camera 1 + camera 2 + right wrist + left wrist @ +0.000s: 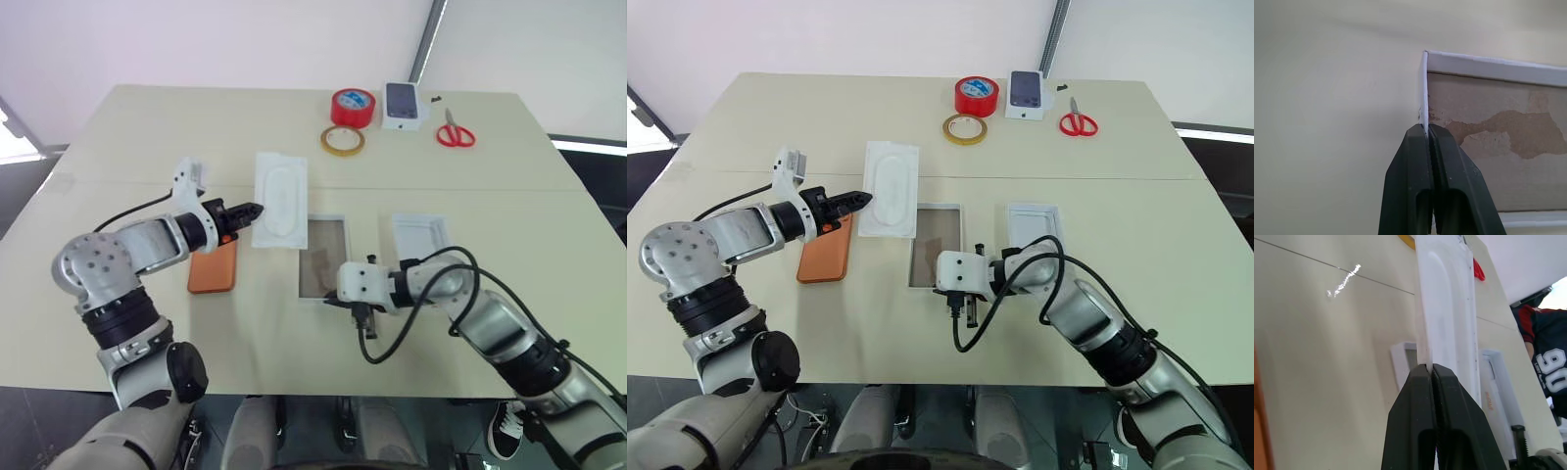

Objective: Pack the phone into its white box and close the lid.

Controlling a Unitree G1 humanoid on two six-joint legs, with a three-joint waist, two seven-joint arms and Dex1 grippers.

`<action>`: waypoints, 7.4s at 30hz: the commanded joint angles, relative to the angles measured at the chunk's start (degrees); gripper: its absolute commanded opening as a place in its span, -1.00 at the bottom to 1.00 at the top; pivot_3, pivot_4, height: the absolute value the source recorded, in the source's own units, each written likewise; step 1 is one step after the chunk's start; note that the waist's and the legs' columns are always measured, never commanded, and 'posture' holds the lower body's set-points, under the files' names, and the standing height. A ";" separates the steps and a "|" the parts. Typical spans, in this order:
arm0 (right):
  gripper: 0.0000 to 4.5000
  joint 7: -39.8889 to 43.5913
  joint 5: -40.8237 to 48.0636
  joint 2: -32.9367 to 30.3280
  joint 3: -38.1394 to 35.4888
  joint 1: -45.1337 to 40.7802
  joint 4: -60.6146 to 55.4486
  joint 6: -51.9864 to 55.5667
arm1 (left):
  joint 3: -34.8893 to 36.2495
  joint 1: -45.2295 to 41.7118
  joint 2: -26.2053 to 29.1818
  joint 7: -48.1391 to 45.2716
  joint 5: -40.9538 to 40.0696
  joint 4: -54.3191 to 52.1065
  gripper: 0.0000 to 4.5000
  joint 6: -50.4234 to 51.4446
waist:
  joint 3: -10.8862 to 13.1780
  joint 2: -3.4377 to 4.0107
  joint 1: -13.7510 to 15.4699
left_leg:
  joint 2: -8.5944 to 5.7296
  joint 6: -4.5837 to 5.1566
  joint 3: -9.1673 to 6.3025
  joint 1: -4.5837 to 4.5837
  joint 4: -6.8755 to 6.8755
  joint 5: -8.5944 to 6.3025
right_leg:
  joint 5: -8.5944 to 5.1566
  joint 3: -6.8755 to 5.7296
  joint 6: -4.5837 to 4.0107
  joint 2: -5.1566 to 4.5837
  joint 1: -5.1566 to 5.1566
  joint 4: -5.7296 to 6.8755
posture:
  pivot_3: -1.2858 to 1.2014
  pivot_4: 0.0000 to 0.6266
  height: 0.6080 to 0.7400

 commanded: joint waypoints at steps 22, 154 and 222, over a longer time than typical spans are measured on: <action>0.53 -0.33 4.04 -6.15 -14.37 -2.15 0.97 3.63 | -10.26 5.07 -5.86 17.76 -12.17 -2.78 -1.00 0.50 | -0.01 -0.03 0.15 | -0.04 -0.02 -0.05 0.04 0.00 0.01 | -0.04 0.00 -0.07 -0.04 0.07 0.00 | 0.03 -0.52 1.00; -1.00 -12.35 -16.45 33.01 8.39 -22.78 32.09 -0.75 | 13.50 12.83 5.97 2.31 -7.79 4.66 -0.49 0.50 | -0.18 -0.24 -1.63 | -0.13 -0.78 -0.21 0.01 -0.86 0.19 | -0.01 -0.10 -0.31 -0.60 -0.39 0.05 | 0.03 -0.52 1.00; -1.00 -1.12 2.69 -3.55 -13.95 -6.45 1.87 5.94 | -26.91 16.94 -0.89 30.35 -43.45 2.83 -0.18 -31.86 | -0.07 -0.43 0.26 | -0.09 -0.46 -0.23 -0.07 -0.40 0.27 | -0.06 -0.23 -0.29 -0.17 -0.10 -0.13 | 0.03 -0.52 1.00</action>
